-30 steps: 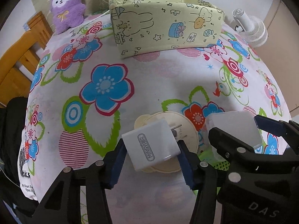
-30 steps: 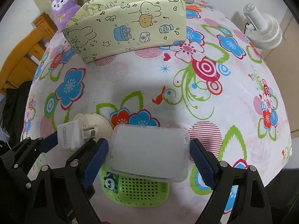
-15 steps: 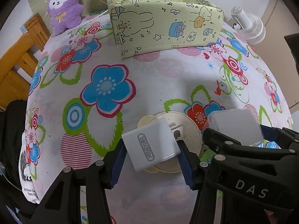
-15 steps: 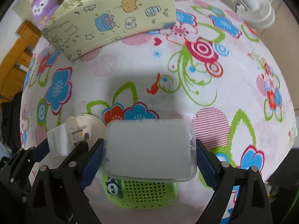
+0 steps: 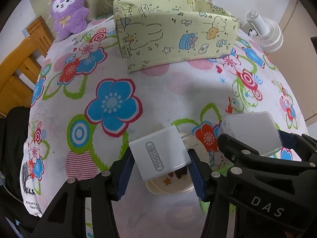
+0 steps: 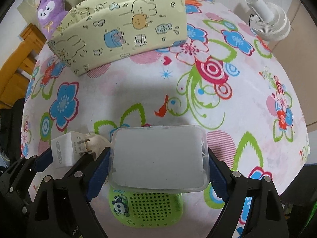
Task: Organize rigid objects
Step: 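Carry the plug adapter with the left tool while the right tool carries the clear case toward the box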
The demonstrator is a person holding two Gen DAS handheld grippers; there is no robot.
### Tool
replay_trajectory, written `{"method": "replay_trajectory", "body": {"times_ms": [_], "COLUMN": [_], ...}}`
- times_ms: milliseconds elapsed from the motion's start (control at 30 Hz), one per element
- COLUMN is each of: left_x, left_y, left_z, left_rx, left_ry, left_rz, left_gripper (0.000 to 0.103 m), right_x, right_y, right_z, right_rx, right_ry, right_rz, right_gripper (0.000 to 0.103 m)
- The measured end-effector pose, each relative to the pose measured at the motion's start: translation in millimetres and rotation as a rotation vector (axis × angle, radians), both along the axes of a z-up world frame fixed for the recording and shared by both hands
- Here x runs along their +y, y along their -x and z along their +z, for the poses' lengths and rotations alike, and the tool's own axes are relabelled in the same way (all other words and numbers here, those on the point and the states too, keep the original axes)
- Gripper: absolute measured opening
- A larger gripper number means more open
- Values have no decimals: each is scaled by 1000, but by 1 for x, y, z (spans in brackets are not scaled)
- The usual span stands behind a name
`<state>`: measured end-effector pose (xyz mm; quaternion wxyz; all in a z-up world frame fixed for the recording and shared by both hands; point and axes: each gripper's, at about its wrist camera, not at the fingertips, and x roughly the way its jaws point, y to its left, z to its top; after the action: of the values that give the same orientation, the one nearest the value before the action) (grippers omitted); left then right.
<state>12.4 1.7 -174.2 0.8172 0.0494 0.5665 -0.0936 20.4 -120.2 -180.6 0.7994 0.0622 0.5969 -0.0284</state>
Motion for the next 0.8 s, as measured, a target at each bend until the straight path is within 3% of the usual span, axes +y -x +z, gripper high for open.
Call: {"method": "replay_trajectory", "body": {"times_ms": [800], "left_x": [-33], "left_y": [-23], "left_z": [43], "left_rx": [-72], "left_ry": [6], "left_rz": [151], "left_gripper": [55], "right_x": [-27], "right_y": [-41], "right_z": [46], "right_rx": [-90], "right_ry": [-8], "right_rz": [153], "right_gripper": [90]}}
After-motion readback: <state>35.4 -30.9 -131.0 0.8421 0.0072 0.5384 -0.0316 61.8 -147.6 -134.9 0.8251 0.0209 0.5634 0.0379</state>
